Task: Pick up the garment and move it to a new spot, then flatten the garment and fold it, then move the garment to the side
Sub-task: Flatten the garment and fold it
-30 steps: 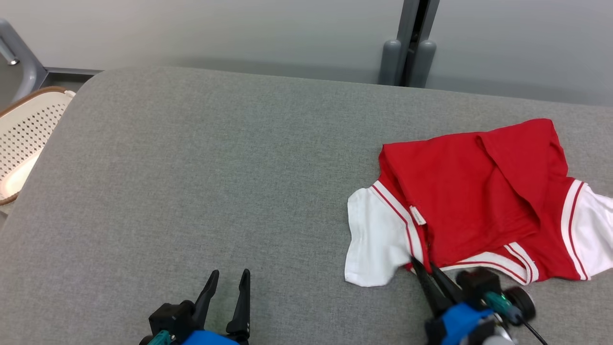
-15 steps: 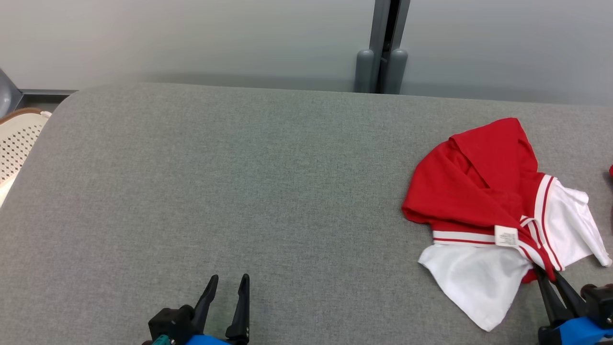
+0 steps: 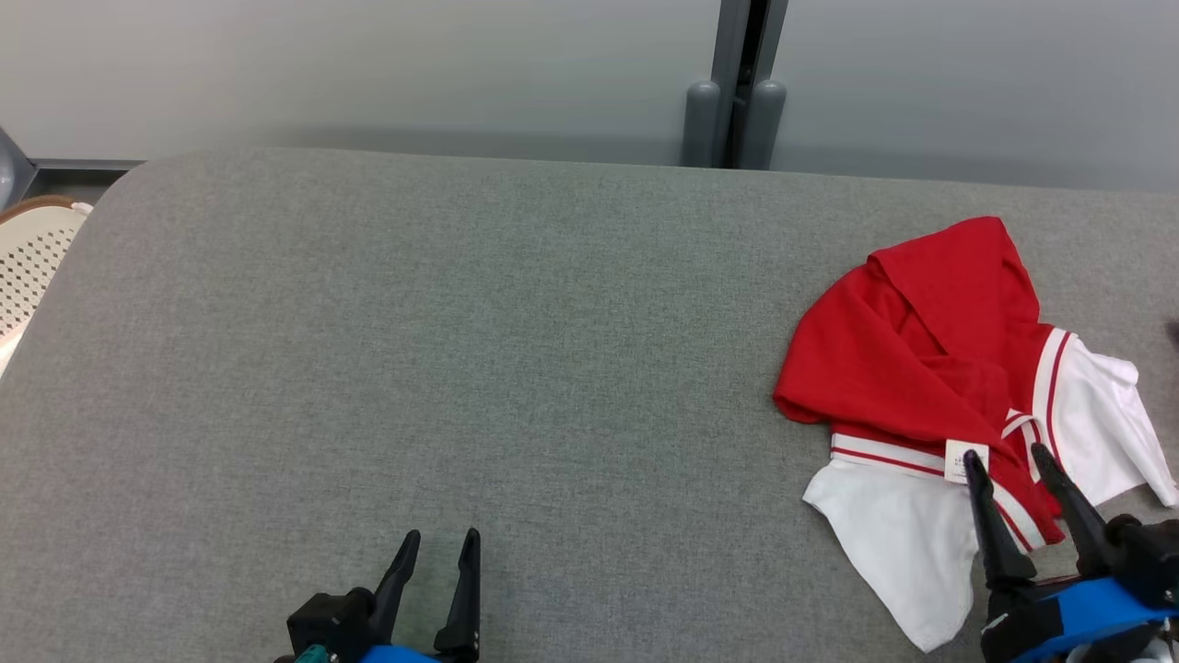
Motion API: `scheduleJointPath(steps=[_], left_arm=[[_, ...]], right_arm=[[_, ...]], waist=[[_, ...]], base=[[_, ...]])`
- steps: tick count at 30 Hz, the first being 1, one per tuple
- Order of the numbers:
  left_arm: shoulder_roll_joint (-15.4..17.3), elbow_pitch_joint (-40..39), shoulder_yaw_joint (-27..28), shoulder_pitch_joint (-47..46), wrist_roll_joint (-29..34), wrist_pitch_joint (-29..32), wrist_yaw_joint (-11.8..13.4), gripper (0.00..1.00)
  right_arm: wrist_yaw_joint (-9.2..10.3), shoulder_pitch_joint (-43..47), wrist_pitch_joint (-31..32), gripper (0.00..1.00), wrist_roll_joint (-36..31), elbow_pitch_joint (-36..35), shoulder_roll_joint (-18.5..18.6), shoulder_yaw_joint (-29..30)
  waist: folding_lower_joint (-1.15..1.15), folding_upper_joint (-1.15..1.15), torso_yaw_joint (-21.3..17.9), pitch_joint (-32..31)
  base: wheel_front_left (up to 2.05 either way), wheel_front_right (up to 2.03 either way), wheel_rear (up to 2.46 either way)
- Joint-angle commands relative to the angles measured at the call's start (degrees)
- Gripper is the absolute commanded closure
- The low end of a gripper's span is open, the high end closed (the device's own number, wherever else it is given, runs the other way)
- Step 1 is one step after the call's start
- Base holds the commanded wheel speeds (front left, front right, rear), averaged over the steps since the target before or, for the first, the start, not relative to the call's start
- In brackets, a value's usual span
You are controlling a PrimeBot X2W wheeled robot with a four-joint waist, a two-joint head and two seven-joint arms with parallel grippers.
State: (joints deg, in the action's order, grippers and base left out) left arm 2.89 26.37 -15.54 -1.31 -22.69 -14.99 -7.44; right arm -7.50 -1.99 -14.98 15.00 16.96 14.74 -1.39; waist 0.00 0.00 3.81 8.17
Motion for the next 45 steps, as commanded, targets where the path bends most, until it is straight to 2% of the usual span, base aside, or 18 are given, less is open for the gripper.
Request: scheduleJointPath(steps=[1,5,11,20,28,29,32,33,34,36,45], left_arm=[[0.02,0.10,0.19,-0.01,0.32,-0.28,-0.09,0.00],[0.02,0.05,-0.29,-1.12,0.45,-0.28,-0.09,0.00],[0.01,-0.15,-1.06,-2.11,0.22,-0.28,-0.09,0.00],[0.02,0.31,-1.56,-2.70,0.60,-0.28,-0.09,0.00],[0.00,0.38,-1.65,-2.61,0.58,-0.28,-0.09,0.00],[0.01,0.34,-1.64,-2.60,0.58,-0.28,-0.09,0.00],[0.01,0.27,-1.50,-2.63,0.51,-0.28,-0.09,0.00],[0.01,0.26,-1.54,-2.81,0.46,-0.28,-0.09,0.00],[0.01,0.29,-1.60,-3.04,0.40,-0.28,-0.09,0.00],[0.01,0.22,-1.76,-3.32,0.27,-0.28,-0.09,0.00],[0.03,0.36,-2.90,-2.83,-0.13,-0.28,-0.09,0.00]], right_arm=[[0.02,-0.36,-0.22,0.00,0.51,-0.66,-0.68,0.84],[0.01,-2.57,-0.23,0.00,1.21,-0.65,-2.77,2.57],[0.01,-8.21,-0.22,0.00,2.30,4.47,-6.07,6.37],[0.01,-18.19,3.24,0.00,-0.07,16.63,-6.48,11.35],[0.01,-21.85,3.35,0.00,-1.78,24.13,-6.80,12.71],[0.01,-22.14,3.12,0.05,-1.72,24.56,-6.91,12.47],[0.01,-22.93,2.72,0.33,-1.25,26.31,-7.05,11.30],[0.01,-23.06,2.60,0.51,-1.20,26.58,-7.06,10.91],[0.01,-23.23,2.27,0.62,-1.07,26.70,-7.14,10.43],[0.01,-23.77,1.65,1.00,-0.78,26.45,-7.05,9.66],[0.01,-26.98,1.25,1.00,5.01,21.24,-6.71,8.56]], waist=[[0.00,0.00,-0.12,0.13],[0.00,0.00,-0.29,0.63],[0.00,0.00,-0.23,1.36],[0.00,0.00,1.25,2.71],[0.00,0.00,2.43,3.59],[0.00,0.00,2.47,3.65],[0.00,0.00,2.33,3.81],[0.00,0.00,2.28,3.85],[0.00,0.00,2.22,3.87],[0.00,0.00,2.11,3.89],[0.00,0.00,2.82,2.25]], base=[[0.00,0.00,0.00],[0.00,0.00,0.00],[0.00,0.00,0.00],[0.00,0.00,0.00],[0.00,0.00,0.00],[0.00,0.00,0.00],[0.00,0.00,0.00],[0.00,0.00,0.00],[0.00,0.00,0.00],[0.00,0.00,0.00],[0.00,0.00,0.00]])
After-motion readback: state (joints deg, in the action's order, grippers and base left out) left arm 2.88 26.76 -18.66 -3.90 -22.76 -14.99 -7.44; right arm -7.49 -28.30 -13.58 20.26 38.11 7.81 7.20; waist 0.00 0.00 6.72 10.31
